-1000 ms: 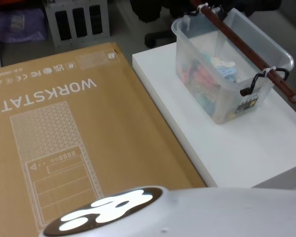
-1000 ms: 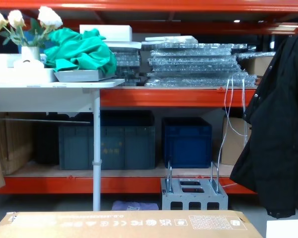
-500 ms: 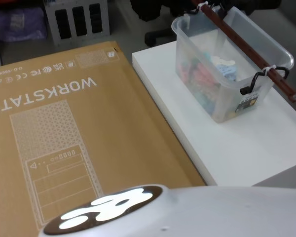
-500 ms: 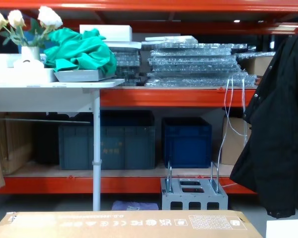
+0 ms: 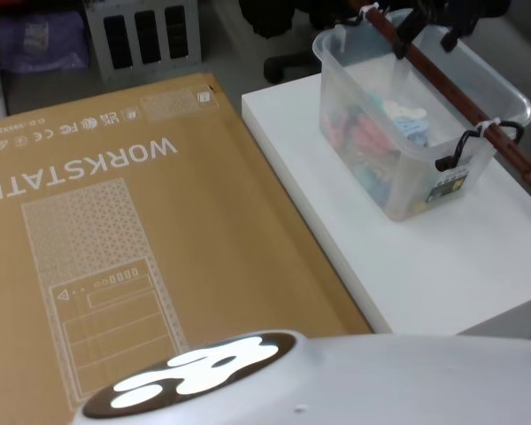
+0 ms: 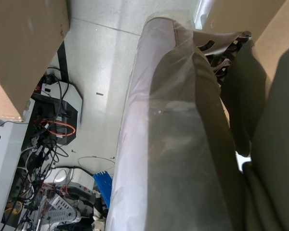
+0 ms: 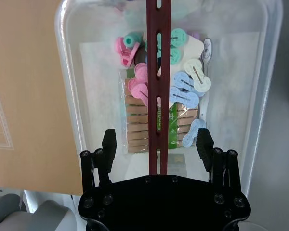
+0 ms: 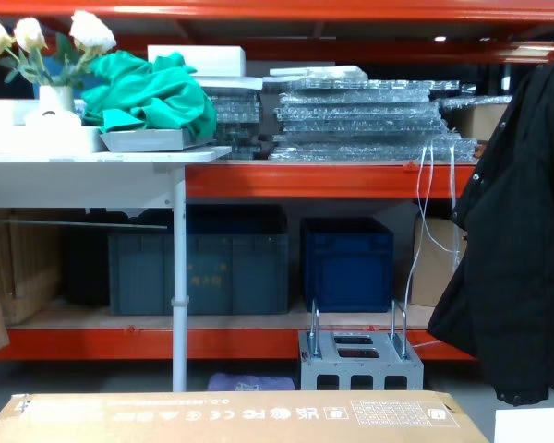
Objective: Use one hand to grasp the basket and place it at the designated location.
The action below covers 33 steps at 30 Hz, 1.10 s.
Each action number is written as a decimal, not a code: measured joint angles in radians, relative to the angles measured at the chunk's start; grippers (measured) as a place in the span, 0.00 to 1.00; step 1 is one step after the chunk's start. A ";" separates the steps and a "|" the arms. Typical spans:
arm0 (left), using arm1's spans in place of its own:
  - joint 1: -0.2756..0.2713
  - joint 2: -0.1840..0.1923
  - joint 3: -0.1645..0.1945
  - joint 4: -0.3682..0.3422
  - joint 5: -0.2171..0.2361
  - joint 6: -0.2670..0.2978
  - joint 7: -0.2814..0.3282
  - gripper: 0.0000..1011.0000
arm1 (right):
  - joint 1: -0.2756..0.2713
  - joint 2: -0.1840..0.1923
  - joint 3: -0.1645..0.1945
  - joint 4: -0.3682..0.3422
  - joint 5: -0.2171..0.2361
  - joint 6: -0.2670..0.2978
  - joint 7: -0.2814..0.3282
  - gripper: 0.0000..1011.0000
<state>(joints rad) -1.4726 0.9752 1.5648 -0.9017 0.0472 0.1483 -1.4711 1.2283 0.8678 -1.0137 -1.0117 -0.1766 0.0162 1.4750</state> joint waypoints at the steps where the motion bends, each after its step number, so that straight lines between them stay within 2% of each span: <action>1: 0.000 0.000 0.000 0.000 0.000 0.000 0.000 0.00 | 0.001 -0.006 -0.003 0.010 0.000 -0.005 0.004 0.99; 13: 0.000 0.000 0.000 0.000 0.000 0.000 0.000 0.00 | 0.013 -0.067 -0.044 0.106 0.003 -0.057 0.032 0.99; 25: 0.000 0.000 0.000 0.000 0.000 0.000 0.000 0.00 | 0.009 -0.108 -0.084 0.148 0.005 -0.080 0.041 0.99; 33: 0.000 0.000 0.000 0.000 0.000 0.000 0.000 0.00 | 0.011 -0.146 -0.106 0.211 0.001 -0.099 0.038 0.99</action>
<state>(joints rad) -1.4726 0.9751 1.5648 -0.9016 0.0473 0.1483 -1.4711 1.2394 0.7220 -1.1193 -0.8008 -0.1758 -0.0827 1.5133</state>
